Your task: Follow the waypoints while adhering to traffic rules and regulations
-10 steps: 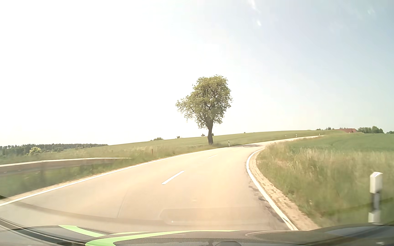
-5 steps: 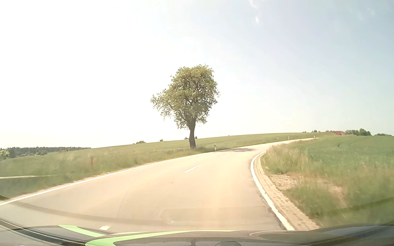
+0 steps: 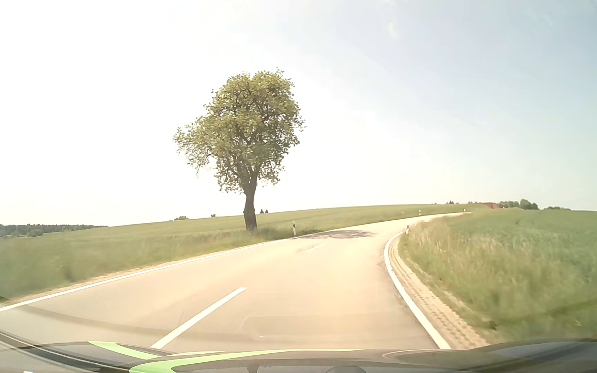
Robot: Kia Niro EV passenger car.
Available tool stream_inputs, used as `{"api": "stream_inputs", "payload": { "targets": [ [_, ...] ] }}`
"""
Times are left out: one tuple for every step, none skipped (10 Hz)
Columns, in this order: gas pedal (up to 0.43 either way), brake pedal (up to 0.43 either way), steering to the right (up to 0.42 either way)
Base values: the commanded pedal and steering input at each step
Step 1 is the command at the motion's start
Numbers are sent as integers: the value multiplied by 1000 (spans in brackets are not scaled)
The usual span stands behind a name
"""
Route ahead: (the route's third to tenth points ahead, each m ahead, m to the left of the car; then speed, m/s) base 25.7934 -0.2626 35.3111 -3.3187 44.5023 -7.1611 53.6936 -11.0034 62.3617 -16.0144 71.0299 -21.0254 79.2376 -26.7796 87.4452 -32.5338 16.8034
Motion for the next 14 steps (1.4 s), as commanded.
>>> {"api": "stream_inputs", "payload": {
  "targets": [
    [177,0,49],
    [177,0,49],
    [189,0,49],
    [197,0,49],
    [197,0,49],
    [197,0,50],
    [197,0,51],
    [209,0,51],
    [209,0,54],
    [209,0,55],
    [209,0,55],
    [209,0,55],
    [220,0,55],
    [228,0,55]
  ]
}}
